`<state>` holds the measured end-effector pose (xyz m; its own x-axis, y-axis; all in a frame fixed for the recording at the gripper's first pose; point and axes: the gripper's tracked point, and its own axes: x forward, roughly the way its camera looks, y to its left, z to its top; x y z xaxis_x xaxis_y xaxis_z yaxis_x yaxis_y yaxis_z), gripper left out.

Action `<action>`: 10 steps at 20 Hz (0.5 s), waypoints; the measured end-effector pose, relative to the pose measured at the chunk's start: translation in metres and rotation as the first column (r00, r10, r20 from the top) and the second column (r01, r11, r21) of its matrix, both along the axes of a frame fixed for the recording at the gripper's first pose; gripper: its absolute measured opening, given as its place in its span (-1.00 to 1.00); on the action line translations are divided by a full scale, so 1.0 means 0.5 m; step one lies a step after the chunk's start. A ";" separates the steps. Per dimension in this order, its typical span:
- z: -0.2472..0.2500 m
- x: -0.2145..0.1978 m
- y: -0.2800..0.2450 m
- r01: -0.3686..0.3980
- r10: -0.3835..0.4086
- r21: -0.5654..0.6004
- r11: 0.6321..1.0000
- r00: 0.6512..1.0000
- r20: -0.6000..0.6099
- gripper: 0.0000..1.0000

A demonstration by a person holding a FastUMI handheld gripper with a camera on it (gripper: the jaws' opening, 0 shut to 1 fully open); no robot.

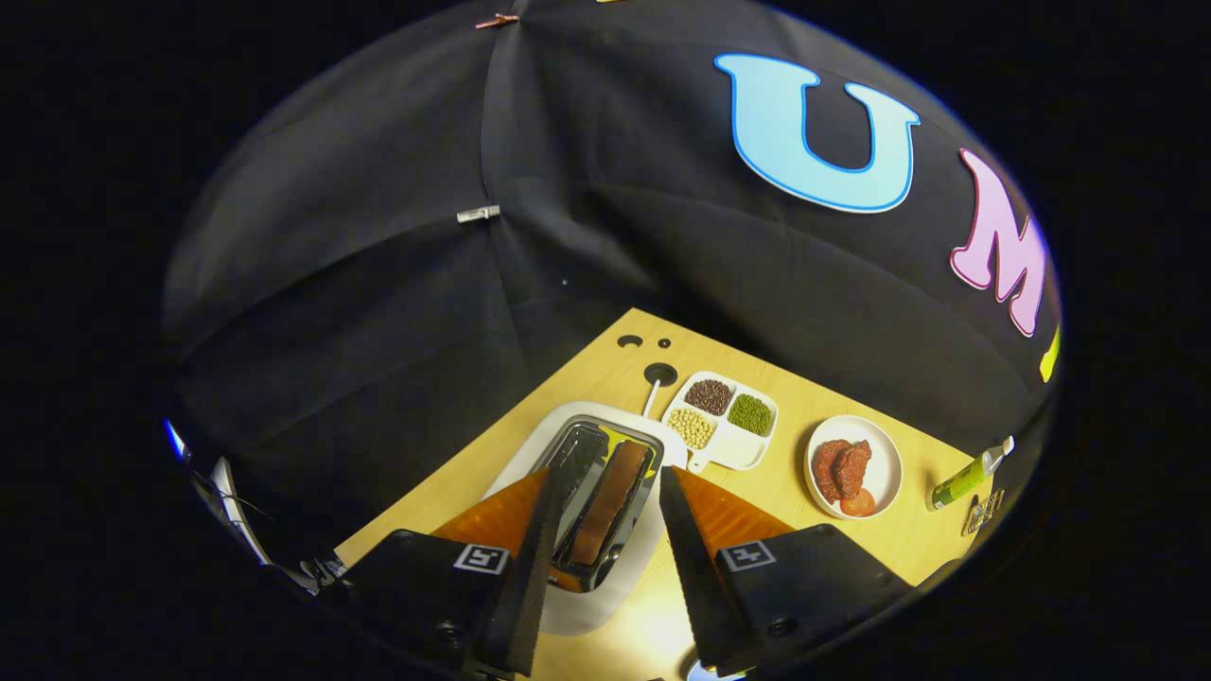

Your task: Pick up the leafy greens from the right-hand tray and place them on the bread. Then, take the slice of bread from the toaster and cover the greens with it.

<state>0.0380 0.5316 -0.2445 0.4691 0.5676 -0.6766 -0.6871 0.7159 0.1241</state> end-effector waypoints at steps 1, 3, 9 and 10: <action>-0.014 0.006 -0.001 0.013 -0.013 -0.025 1.000 1.000 -0.002 0.30; -0.040 0.006 0.007 0.028 -0.029 -0.050 0.998 0.999 -0.022 0.25; -0.043 0.020 0.016 0.089 -0.090 -0.017 0.996 0.992 -0.085 -0.73; -0.026 0.025 0.016 0.095 -0.095 0.004 0.995 0.992 -0.078 -0.72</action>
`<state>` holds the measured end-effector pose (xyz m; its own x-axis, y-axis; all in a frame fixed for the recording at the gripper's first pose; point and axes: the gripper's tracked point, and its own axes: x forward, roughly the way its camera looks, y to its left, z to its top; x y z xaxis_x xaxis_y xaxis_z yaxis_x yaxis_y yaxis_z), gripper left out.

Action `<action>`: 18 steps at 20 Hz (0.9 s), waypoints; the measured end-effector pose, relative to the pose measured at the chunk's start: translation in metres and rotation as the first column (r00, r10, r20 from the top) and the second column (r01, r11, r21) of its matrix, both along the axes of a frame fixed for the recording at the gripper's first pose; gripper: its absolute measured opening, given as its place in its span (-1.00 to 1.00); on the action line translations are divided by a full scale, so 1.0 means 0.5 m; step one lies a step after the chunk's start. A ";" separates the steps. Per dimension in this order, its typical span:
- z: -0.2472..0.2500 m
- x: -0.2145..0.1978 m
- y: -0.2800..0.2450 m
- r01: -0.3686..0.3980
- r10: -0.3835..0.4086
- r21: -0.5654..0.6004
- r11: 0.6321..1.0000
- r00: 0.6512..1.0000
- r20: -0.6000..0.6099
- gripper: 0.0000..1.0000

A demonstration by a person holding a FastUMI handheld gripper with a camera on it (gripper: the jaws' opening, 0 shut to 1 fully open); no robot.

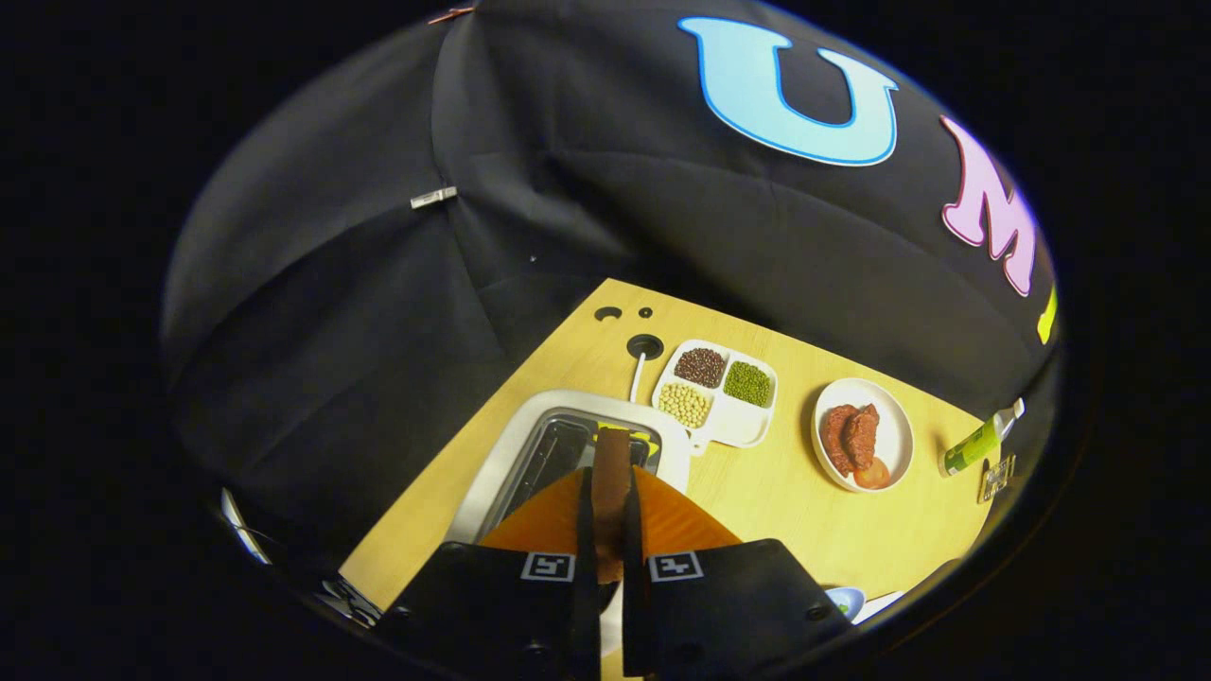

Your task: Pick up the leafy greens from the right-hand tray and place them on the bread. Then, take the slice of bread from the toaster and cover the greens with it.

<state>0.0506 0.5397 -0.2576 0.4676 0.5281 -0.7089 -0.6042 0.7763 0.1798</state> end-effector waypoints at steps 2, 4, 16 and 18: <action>0.044 -0.002 -0.011 0.001 -0.002 0.040 0.999 1.000 0.021 -0.73; 0.091 -0.002 -0.027 0.004 -0.008 0.087 0.996 0.999 0.035 -0.73; 0.238 -0.014 -0.326 0.108 -0.130 0.186 0.977 0.985 0.111 -0.73; 0.215 -0.023 -0.396 0.156 -0.175 0.179 0.971 0.980 0.097 -0.73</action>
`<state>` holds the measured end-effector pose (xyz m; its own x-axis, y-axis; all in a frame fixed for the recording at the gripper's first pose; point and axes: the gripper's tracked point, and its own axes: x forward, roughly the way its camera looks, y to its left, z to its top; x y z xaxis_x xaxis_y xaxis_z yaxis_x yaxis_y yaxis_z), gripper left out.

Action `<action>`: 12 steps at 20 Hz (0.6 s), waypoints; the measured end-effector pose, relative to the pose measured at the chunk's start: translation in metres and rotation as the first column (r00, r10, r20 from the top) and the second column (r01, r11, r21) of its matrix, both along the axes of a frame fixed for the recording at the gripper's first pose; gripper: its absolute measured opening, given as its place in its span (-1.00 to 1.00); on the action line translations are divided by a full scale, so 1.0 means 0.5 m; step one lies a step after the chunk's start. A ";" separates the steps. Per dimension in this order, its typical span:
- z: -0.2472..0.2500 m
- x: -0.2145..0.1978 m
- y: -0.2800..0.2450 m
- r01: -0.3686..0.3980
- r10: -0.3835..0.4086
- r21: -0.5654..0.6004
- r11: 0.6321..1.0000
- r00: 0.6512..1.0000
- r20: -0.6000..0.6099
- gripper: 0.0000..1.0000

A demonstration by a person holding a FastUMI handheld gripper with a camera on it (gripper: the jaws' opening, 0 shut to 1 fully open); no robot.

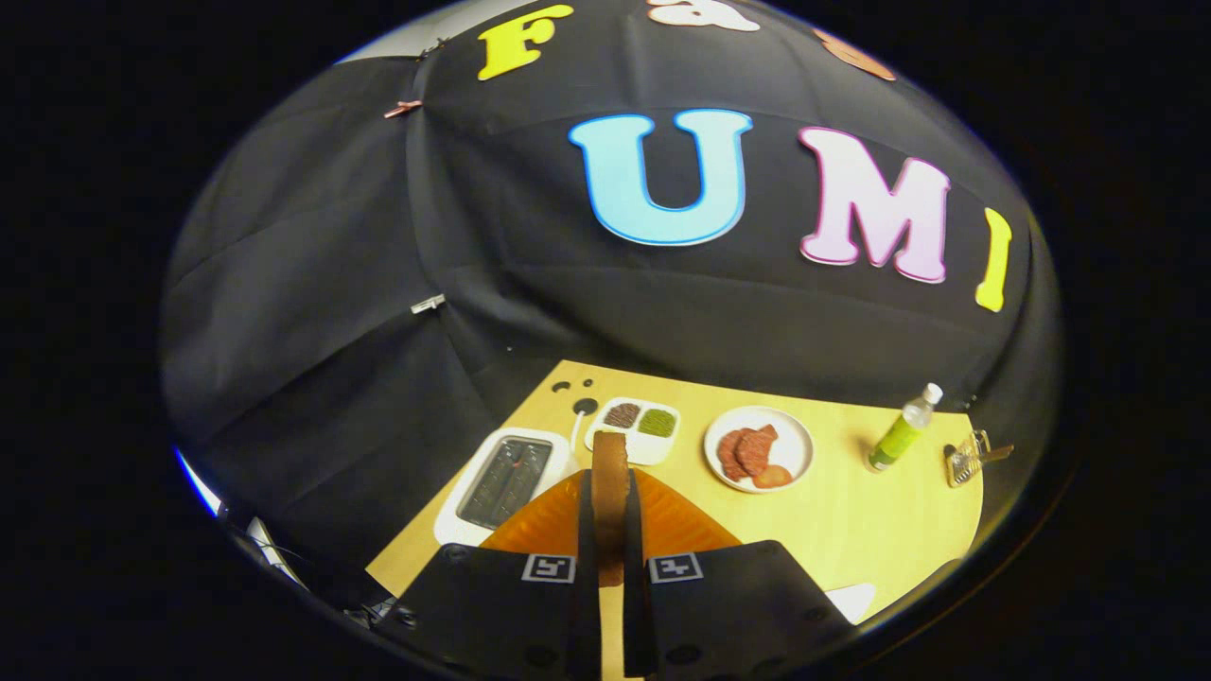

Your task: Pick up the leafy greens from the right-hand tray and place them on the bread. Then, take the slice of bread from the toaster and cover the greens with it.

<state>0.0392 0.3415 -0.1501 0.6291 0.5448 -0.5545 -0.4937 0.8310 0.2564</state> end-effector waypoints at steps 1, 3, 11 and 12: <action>-0.016 -0.007 -0.035 0.023 -0.023 -0.004 1.000 1.000 -0.013 -0.73; -0.052 -0.019 -0.105 0.064 -0.065 -0.030 0.997 0.998 -0.023 -0.73; -0.234 -0.091 -0.256 0.218 -0.226 -0.072 0.973 0.965 -0.137 -0.73; -0.248 -0.099 -0.262 0.227 -0.235 -0.063 0.972 0.959 -0.157 -0.73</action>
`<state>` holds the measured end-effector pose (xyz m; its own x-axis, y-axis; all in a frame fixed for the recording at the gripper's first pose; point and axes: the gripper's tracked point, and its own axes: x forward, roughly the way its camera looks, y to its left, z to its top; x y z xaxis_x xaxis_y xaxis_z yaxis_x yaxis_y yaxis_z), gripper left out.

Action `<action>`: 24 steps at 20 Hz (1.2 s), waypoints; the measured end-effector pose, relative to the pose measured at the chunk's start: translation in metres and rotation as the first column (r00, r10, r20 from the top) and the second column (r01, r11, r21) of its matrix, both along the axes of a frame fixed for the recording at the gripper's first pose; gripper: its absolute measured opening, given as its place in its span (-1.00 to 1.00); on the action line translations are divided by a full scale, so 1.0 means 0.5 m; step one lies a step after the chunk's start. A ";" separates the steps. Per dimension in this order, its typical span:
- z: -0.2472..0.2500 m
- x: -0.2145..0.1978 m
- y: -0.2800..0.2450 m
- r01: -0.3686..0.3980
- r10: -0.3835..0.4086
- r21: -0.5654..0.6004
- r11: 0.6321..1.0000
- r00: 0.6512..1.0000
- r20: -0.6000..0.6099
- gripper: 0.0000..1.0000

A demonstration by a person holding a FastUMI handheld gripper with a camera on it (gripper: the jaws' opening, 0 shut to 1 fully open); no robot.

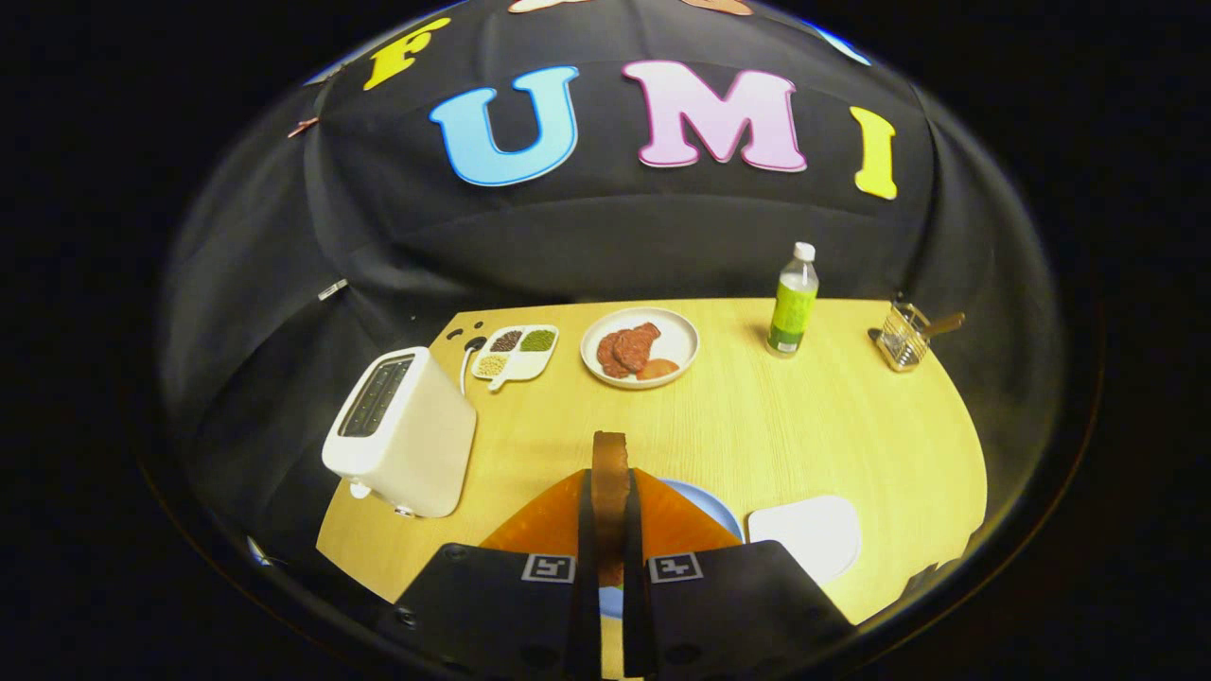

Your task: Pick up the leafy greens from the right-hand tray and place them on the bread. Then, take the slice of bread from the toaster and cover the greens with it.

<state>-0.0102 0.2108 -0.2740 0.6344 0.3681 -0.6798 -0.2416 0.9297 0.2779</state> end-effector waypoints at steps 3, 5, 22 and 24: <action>-0.041 -0.007 0.012 0.032 -0.030 0.052 0.998 0.999 -0.031 -0.73; -0.068 -0.014 0.030 0.055 -0.049 0.106 0.993 0.997 -0.066 -0.73; -0.288 -0.021 -0.185 0.129 -0.139 -0.102 0.986 0.985 -0.106 0.38; -0.257 -0.009 -0.218 0.134 -0.140 -0.101 0.986 0.989 -0.051 0.59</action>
